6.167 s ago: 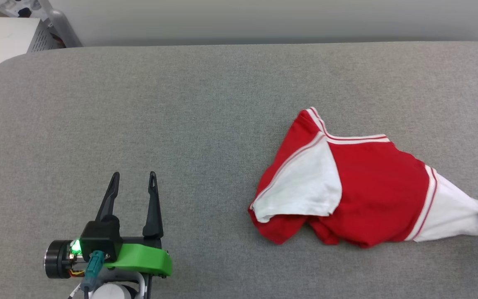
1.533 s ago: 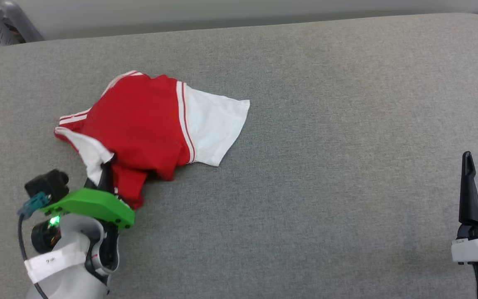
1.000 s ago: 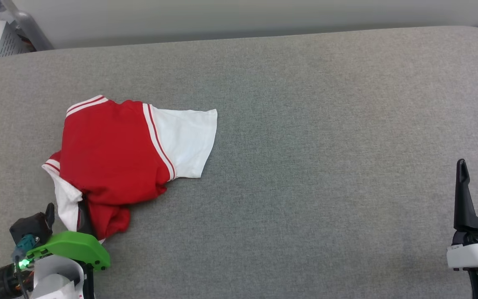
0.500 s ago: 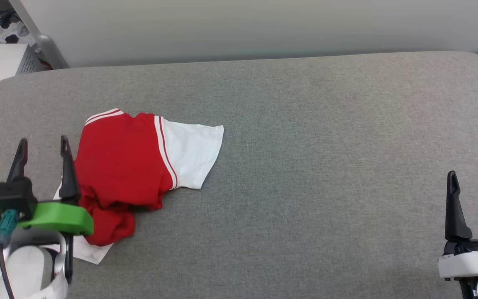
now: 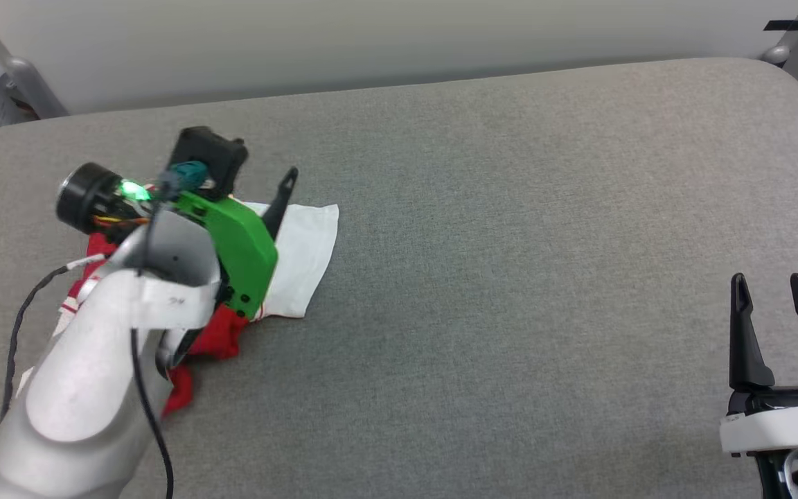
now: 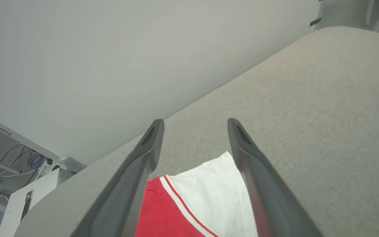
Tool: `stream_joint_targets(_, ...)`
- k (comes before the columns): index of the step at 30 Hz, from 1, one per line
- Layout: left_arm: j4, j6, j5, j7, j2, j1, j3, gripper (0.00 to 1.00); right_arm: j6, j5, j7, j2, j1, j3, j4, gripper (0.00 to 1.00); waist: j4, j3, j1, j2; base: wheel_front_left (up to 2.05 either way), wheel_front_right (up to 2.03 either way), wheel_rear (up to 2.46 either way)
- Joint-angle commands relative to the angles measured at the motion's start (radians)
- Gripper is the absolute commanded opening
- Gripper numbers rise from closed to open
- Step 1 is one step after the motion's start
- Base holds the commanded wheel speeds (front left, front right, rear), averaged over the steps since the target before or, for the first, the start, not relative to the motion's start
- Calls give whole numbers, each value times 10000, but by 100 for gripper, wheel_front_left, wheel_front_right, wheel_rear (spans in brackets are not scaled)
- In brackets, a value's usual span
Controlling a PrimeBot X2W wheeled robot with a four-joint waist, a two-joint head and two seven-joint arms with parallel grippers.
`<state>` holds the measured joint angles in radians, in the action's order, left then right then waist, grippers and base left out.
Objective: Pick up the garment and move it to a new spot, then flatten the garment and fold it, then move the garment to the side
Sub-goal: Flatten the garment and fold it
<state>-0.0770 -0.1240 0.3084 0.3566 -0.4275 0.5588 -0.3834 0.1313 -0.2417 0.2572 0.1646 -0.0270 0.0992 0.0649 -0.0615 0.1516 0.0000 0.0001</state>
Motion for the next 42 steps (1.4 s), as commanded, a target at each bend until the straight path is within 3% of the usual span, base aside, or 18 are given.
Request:
stream_joint_targets(1, -87, -56, 404, 641, -267, 315, -679, 100, -6, -19, 45, 21, 199, -34, -26, 100, -205, 178, 0, -1, 0, 0, 0)
stream_joint_targets(5, -407, -63, 1676, 2152, -785, 1182, -2389, 100, -6, -29, 45, 53, 390, -105, 22, 100, -426, 440, 0, -1, 0, 0, 0)
stream_joint_targets(9, -1065, -64, 2489, 2875, -1163, 1858, -3598, 100, -6, -16, 45, 79, 606, -191, 87, 100, -632, 749, 0, -1, 0, 0, 0)
stream_joint_targets(16, -2720, -66, 3141, 3083, -1344, 2540, -5200, 100, -6, -20, 45, 135, 934, -287, 165, 100, -869, 1235, 0, -1, 0, 0, 0)
stream_joint_targets(27, -5058, -66, 3705, 2398, -1097, 2687, -7030, 100, -6, -23, 46, 234, 1169, -334, 140, 100, -999, 1468, 0, -1, 0, 0, 0)
stream_joint_targets(28, -5148, -66, 3752, 2221, -1088, 2711, -7129, 10, -6, -19, 46, 244, 1156, -324, 128, 100, -984, 1441, 0, -1, 0, 0, 0)
stream_joint_targets(29, -5262, -66, 3809, 2025, -1070, 2734, -7265, 0, -6, -11, 46, 256, 1137, -318, 109, 100, -968, 1396, 0, -1, 0, 0, 0)
stream_joint_targets(35, -5546, -66, 3971, 540, -926, 3217, -7629, 0, -6, 35, 46, 305, 1016, -280, 50, 100, -821, 1051, 0, -1, 0, 0, 0)
stream_joint_targets(42, -5358, -67, 3748, -1507, -155, 4134, -7428, 0, -6, 47, 46, 264, 908, -224, 31, 100, -735, 778, 0, -1, 0, 0, 0)
